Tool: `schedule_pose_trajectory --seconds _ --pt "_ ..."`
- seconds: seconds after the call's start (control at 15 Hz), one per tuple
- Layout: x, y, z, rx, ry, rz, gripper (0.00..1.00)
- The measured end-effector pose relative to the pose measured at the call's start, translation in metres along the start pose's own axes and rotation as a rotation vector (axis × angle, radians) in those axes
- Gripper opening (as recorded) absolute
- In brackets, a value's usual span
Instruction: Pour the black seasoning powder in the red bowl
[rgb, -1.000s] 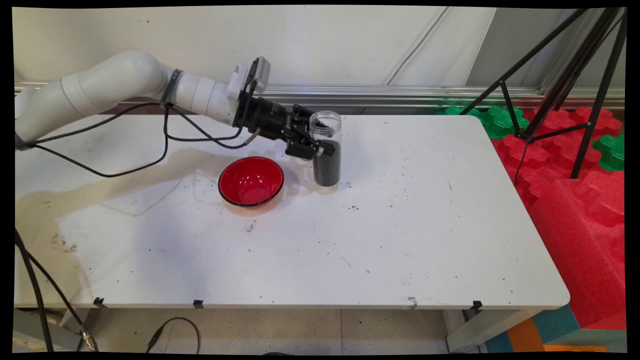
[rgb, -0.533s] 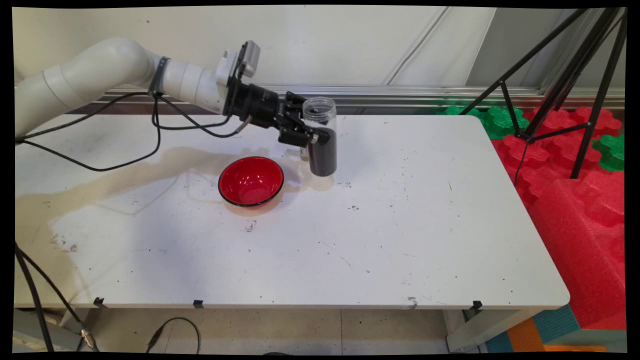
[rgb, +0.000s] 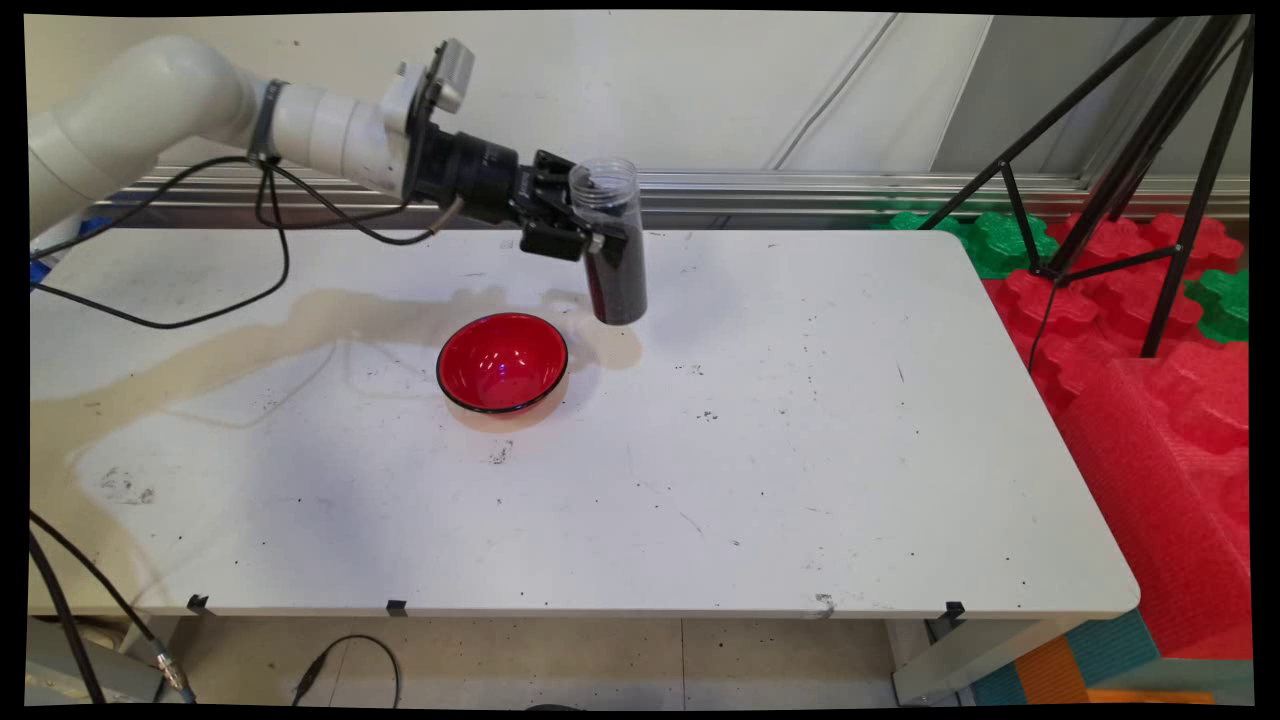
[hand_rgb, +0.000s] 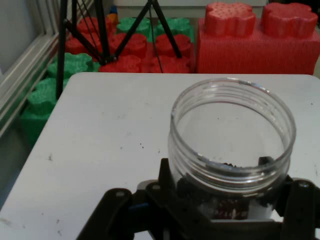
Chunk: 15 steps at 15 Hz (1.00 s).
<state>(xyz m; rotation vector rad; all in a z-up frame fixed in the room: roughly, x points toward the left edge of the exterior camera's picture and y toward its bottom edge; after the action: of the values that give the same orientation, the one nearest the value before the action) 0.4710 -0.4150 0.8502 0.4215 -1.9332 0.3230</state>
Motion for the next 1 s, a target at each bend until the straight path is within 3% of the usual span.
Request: schedule_pose_trajectory --seconds 0.47,1.0 --pt "0.007 -0.002 -0.041 0.044 -0.004 -0.015 0.0" --pt "-0.003 -0.005 -0.09 0.121 -0.053 -0.012 0.0"
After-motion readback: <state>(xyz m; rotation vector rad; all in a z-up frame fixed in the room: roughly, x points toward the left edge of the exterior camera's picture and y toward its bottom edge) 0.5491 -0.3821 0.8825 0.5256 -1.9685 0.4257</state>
